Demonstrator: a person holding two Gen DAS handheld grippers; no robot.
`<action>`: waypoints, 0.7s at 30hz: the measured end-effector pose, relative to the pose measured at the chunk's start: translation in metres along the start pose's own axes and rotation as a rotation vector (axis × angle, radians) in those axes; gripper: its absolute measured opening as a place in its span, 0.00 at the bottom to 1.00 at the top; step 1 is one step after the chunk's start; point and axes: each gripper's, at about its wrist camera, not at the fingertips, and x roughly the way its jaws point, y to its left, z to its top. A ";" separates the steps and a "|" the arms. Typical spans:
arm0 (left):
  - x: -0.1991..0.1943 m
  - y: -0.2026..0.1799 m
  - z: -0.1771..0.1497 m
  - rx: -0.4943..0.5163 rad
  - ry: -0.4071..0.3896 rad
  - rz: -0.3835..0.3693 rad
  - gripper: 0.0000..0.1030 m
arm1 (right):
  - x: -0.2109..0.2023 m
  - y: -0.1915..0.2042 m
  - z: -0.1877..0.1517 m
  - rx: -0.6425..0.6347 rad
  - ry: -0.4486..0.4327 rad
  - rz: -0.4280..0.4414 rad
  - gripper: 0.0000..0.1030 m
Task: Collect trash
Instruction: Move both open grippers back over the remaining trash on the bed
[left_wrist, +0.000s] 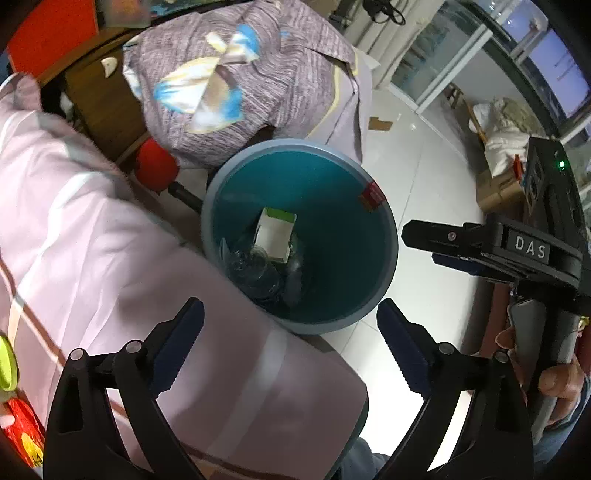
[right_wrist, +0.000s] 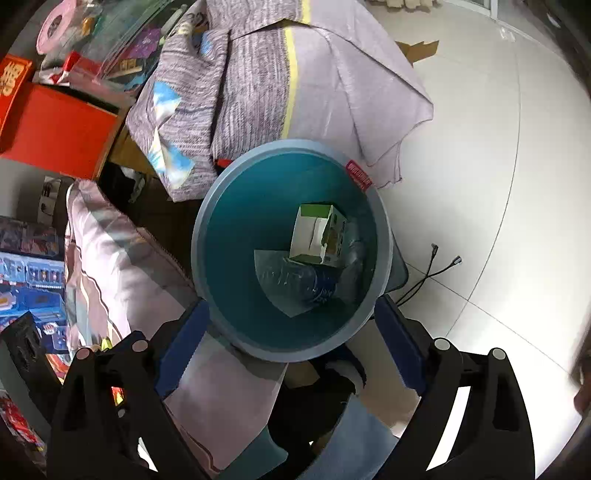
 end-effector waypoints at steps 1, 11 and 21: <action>-0.003 0.001 -0.002 -0.006 -0.005 -0.001 0.93 | -0.001 0.002 -0.001 -0.006 0.001 -0.002 0.87; -0.040 0.026 -0.032 -0.053 -0.060 0.004 0.95 | -0.010 0.037 -0.027 -0.080 -0.006 -0.017 0.87; -0.088 0.063 -0.076 -0.125 -0.143 0.015 0.96 | -0.017 0.098 -0.067 -0.210 -0.003 -0.029 0.87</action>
